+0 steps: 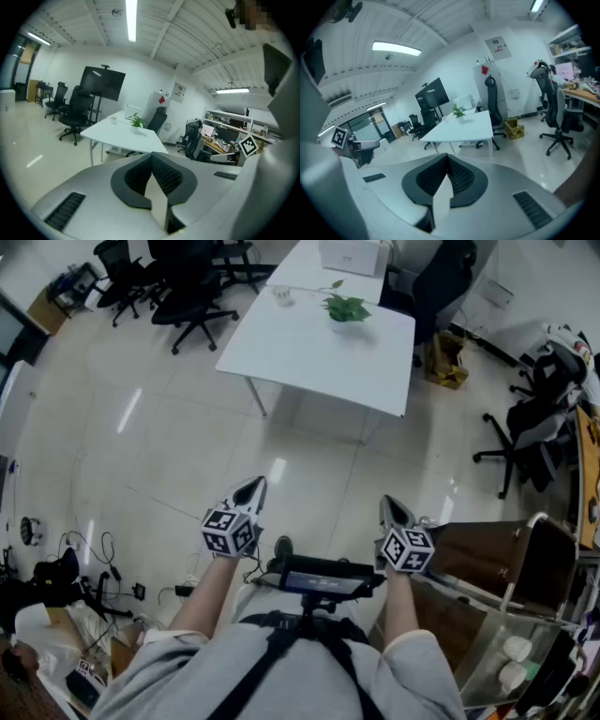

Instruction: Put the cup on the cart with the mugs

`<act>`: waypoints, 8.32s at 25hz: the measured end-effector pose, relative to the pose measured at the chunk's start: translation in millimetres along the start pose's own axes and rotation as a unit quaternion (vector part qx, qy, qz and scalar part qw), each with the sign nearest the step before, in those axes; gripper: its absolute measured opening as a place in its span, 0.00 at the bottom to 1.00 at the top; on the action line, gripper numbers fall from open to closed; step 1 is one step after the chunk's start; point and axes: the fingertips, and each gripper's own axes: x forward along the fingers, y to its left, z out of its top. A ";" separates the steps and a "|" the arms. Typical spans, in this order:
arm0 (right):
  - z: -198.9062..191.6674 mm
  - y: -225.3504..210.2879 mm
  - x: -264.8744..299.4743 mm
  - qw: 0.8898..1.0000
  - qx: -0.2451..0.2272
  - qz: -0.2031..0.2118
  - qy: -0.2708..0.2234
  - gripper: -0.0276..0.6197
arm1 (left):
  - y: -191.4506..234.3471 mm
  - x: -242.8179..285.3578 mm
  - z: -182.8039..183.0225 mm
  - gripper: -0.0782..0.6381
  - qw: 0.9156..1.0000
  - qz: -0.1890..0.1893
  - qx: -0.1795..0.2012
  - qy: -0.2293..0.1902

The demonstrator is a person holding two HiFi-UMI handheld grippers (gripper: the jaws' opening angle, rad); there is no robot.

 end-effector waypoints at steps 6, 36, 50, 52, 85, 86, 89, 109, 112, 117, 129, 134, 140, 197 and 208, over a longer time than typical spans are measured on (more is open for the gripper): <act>60.9 87.2 35.1 0.995 -0.068 0.051 -0.047 0.05 | 39.6 -19.3 60.2 0.11 0.997 0.014 0.057 -0.053; 182.1 242.3 307.2 0.973 -0.122 0.194 -0.032 0.05 | 267.3 31.4 197.5 0.11 0.984 0.143 0.028 -0.098; 209.2 296.4 395.7 0.970 -0.128 0.205 -0.030 0.05 | 348.9 65.1 246.7 0.11 0.984 0.137 0.044 -0.108; 210.0 308.2 410.4 0.973 -0.128 0.192 -0.031 0.05 | 370.8 68.7 251.5 0.11 0.985 0.127 0.041 -0.108; 266.5 314.8 552.5 0.997 -0.035 -0.012 -0.075 0.05 | 498.5 238.2 341.1 0.11 0.991 -0.090 0.094 -0.037; 268.1 308.6 556.5 0.997 -0.034 -0.008 -0.071 0.05 | 494.3 246.3 343.1 0.11 0.991 -0.090 0.093 -0.036; 277.1 293.4 569.7 0.997 -0.029 0.008 -0.065 0.05 | 484.4 268.4 348.7 0.11 0.991 -0.086 0.094 -0.034; 296.2 241.3 635.8 0.997 -0.006 -0.051 -0.052 0.05 | 472.3 416.5 344.5 0.26 0.980 -0.166 0.106 0.004; 300.5 226.4 645.1 0.997 0.002 -0.062 -0.054 0.05 | 466.9 444.6 341.3 0.38 0.976 -0.180 0.125 0.008; 310.3 207.1 664.9 0.996 -0.002 -0.072 -0.057 0.05 | 465.4 494.8 338.7 0.48 0.974 -0.180 0.137 0.012; 330.5 132.5 727.2 0.989 0.003 -0.125 -0.073 0.05 | 463.5 617.0 315.7 0.65 0.978 -0.161 0.132 0.031; 334.6 116.8 757.2 0.988 -0.001 -0.135 -0.076 0.05 | 459.7 657.8 308.0 0.69 0.975 -0.165 0.141 0.039; 324.5 96.6 792.7 0.987 0.004 -0.145 -0.065 0.05 | 467.1 703.0 290.2 0.70 0.976 -0.163 0.134 0.052; 311.9 71.6 838.4 0.989 0.014 -0.130 -0.063 0.05 | 473.1 757.5 293.6 0.63 0.977 -0.139 0.164 0.012; 343.8 119.3 776.7 0.991 -0.013 -0.105 -0.077 0.05 | 453.0 649.7 343.8 0.63 0.971 -0.181 0.156 0.003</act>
